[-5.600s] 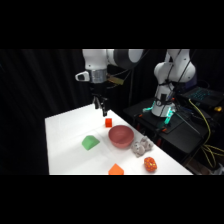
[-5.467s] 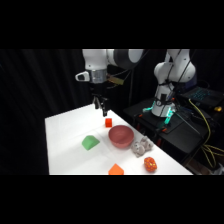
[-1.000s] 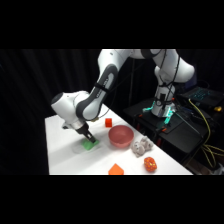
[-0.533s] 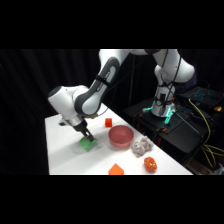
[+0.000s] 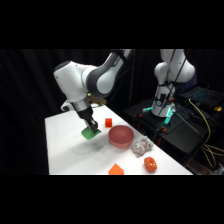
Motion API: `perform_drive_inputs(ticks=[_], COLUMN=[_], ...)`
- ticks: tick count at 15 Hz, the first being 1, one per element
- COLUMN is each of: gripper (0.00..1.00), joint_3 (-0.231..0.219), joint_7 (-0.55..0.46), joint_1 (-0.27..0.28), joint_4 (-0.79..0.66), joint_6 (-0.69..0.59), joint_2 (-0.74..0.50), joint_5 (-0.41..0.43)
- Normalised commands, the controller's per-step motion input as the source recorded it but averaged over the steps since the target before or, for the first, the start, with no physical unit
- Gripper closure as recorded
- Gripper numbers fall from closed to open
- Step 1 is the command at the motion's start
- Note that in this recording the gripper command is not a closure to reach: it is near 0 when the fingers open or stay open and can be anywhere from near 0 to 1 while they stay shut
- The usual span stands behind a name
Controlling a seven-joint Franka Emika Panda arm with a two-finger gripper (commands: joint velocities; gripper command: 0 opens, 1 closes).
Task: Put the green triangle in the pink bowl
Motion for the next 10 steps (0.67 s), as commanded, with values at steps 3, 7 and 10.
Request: perform_drive_inputs(ticks=[3, 7, 10], gripper=[0.99, 0.98, 0.98], joint_3=[-0.064, -0.053, -0.021], joint_7=[0.14, 0.22, 0.27], joint_1=[0.103, 0.137, 0.156], joint_4=[-0.89, -0.78, -0.56], joint_6=[0.38, 0.34, 0.24], joint_2=[-0.72, -0.58, -0.38], joint_5=[-0.106, -0.167, -0.226])
